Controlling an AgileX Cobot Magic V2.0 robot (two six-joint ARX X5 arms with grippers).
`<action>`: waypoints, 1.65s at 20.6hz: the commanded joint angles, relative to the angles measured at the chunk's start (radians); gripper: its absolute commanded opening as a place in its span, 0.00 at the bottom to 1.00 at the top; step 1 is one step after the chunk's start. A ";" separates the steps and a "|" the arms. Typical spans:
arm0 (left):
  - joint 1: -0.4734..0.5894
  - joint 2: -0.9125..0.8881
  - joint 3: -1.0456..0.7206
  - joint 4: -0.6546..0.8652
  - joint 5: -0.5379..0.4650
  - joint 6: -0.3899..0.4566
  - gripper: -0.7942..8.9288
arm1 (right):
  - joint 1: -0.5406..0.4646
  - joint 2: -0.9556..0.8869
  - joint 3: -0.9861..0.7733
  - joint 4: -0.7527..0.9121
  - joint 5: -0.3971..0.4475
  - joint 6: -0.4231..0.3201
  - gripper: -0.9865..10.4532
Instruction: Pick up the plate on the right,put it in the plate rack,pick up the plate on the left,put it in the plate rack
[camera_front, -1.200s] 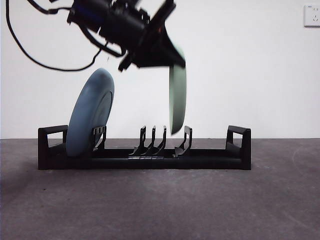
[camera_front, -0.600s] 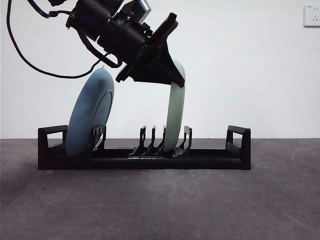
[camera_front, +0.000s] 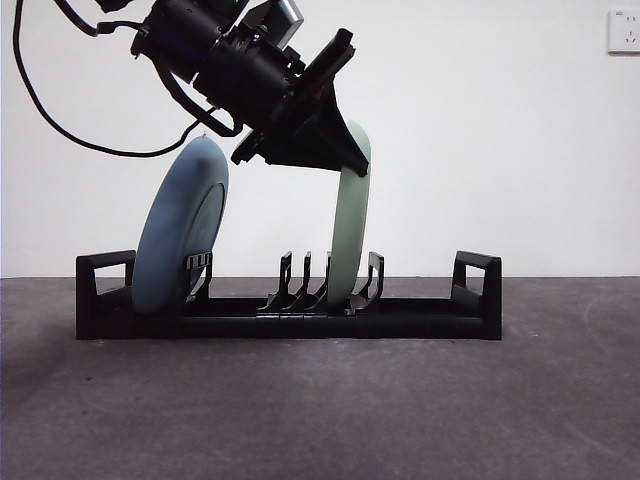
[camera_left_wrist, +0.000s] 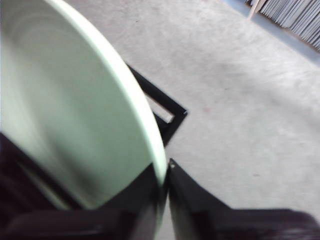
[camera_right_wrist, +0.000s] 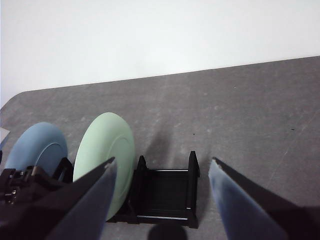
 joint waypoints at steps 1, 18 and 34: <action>-0.005 0.004 0.002 -0.008 -0.026 0.027 0.22 | 0.000 0.002 0.000 0.008 0.002 -0.011 0.36; -0.012 -0.121 0.002 -0.198 -0.024 0.083 0.33 | 0.001 0.008 0.000 -0.070 -0.014 -0.054 0.28; 0.002 -0.717 0.002 -0.485 -0.476 0.241 0.07 | 0.000 0.016 -0.001 -0.077 -0.056 -0.158 0.08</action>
